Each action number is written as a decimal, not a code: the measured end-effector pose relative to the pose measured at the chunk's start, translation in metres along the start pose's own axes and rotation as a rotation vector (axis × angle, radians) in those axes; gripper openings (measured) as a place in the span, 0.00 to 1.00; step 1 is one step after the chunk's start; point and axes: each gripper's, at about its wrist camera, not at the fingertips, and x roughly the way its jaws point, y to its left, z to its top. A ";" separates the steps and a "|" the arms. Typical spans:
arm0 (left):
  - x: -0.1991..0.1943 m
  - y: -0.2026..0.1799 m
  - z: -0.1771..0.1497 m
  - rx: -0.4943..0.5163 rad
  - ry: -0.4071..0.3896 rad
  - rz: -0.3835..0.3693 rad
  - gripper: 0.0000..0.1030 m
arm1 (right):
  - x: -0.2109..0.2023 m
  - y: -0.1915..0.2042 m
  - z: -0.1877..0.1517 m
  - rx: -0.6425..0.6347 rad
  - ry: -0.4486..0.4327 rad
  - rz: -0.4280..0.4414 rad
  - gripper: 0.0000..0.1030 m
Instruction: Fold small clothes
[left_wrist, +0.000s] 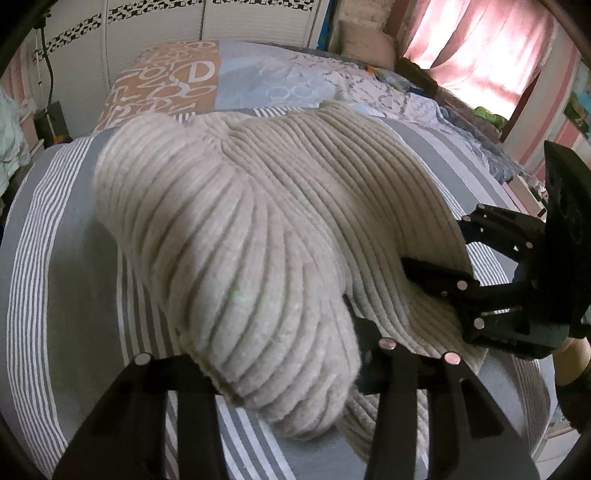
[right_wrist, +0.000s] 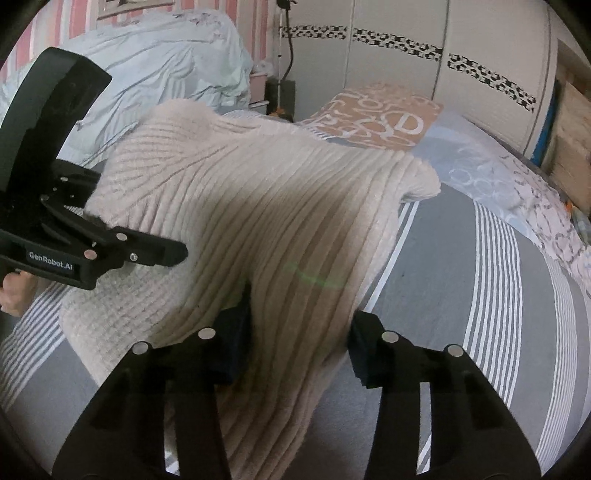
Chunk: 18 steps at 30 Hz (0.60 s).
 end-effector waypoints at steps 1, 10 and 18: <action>-0.001 0.000 0.001 -0.002 0.000 0.002 0.41 | 0.000 -0.001 0.001 0.001 -0.004 0.003 0.42; -0.013 -0.004 0.002 -0.018 -0.023 0.003 0.36 | -0.027 -0.003 0.010 0.054 -0.077 0.063 0.40; -0.044 -0.013 0.005 -0.033 -0.067 -0.023 0.35 | -0.067 0.003 0.013 0.058 -0.165 0.076 0.40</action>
